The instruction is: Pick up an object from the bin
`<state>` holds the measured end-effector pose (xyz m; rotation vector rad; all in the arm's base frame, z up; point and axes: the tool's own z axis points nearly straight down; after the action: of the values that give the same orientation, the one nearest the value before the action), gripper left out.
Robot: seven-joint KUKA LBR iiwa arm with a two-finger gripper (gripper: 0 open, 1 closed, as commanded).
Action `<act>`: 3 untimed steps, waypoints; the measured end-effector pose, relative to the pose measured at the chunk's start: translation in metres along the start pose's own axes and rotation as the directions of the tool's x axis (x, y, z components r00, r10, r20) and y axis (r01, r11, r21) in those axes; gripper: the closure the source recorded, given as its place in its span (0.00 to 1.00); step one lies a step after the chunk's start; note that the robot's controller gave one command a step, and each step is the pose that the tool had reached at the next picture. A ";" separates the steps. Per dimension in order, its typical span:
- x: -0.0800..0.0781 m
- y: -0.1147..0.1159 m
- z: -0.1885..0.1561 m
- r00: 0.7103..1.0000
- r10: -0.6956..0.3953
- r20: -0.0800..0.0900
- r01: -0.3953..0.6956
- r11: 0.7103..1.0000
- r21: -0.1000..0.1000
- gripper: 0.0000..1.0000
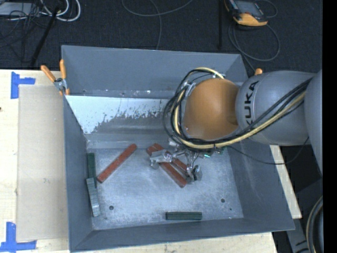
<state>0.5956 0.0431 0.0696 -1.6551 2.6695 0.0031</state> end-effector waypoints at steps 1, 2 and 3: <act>0.000 0.000 0.000 1.000 0.001 0.000 -0.001 1.000 0.000 0.00; 0.000 0.000 0.000 1.000 0.001 0.000 -0.001 1.000 0.000 0.00; 0.000 0.000 0.000 1.000 0.001 0.000 -0.001 1.000 0.000 0.00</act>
Offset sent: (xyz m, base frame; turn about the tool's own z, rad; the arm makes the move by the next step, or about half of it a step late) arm 0.0000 0.0000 0.0000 0.0000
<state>0.5956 0.0431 0.0695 -1.6533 2.6701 0.0034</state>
